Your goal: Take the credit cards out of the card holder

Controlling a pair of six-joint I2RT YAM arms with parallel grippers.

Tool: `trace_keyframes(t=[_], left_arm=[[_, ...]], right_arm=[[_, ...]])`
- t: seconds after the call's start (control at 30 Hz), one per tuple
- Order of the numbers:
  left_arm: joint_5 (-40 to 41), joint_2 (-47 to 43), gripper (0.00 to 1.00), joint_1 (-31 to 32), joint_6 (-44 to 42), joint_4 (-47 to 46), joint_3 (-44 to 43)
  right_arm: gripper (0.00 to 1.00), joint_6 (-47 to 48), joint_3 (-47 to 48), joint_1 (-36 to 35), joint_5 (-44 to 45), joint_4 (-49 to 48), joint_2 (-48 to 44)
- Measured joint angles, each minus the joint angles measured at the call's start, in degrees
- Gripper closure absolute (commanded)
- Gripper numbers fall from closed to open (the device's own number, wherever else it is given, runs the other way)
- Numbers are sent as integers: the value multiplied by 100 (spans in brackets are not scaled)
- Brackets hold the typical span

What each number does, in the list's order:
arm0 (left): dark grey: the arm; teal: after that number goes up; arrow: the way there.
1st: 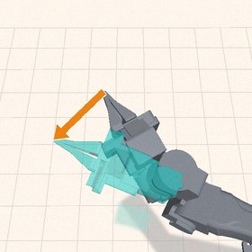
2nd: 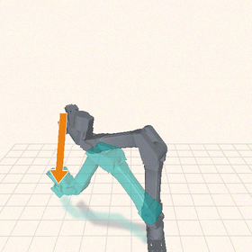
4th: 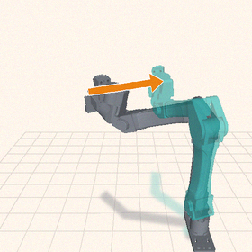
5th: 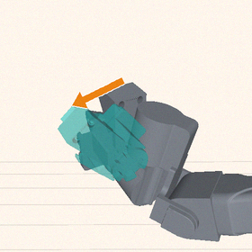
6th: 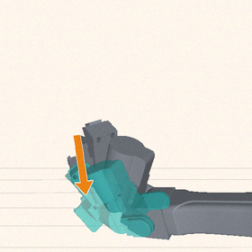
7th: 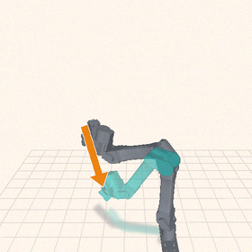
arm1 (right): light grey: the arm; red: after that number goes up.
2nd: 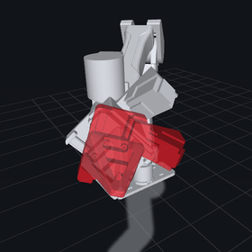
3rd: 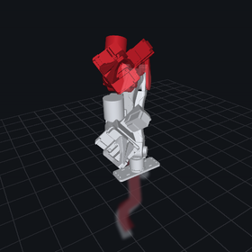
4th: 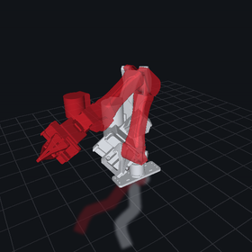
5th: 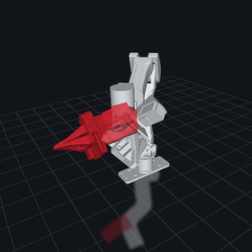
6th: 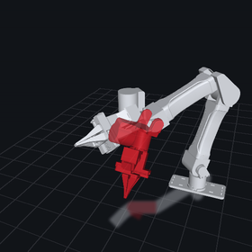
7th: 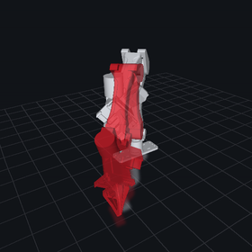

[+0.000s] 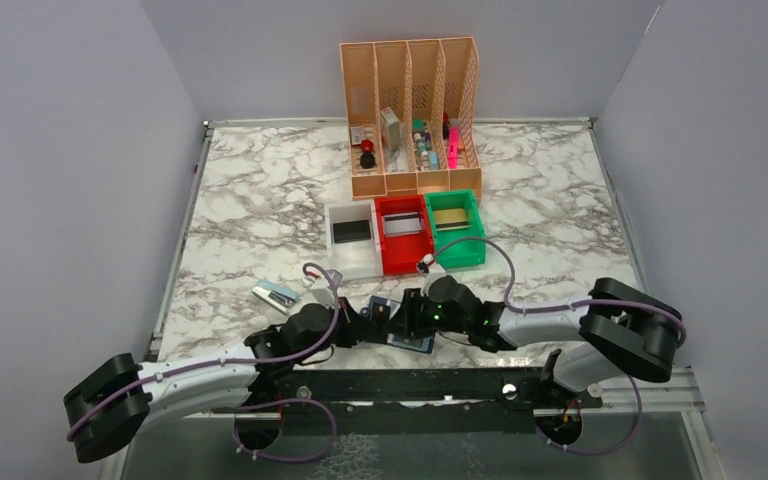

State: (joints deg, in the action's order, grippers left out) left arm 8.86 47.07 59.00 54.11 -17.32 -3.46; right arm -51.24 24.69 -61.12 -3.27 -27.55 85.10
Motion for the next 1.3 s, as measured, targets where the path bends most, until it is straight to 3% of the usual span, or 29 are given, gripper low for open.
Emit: trace_keyframes(t=[0.1, 0.2, 0.33, 0.5, 0.63, 0.93, 1.3], left_arm=[[81, -479, 100, 0, -105, 409, -120], [175, -957, 100, -2, -319, 905, -396], [188, -1228, 100, -122, -649, 1187, -859], [-188, -1040, 100, -612, -857, 1016, -990], [-697, -785, 100, -1036, -868, 780, -984], [-1845, -848, 100, -1320, -540, -107, -656], [-2177, -1550, 100, -1327, -157, -461, -341]], right_arm=[[41, 90, -46, 0, 144, 236, -496], [24, 267, -46, 0, 393, 365, -1071], [22, 557, -39, 15, 817, 387, -1537], [26, 739, 109, 699, 400, 503, -1539], [33, 697, -120, 1257, -315, -153, -1537], [46, 470, -426, 1296, -1565, -1215, -1362], [59, 105, -616, 1327, -2114, -2000, -1165]])
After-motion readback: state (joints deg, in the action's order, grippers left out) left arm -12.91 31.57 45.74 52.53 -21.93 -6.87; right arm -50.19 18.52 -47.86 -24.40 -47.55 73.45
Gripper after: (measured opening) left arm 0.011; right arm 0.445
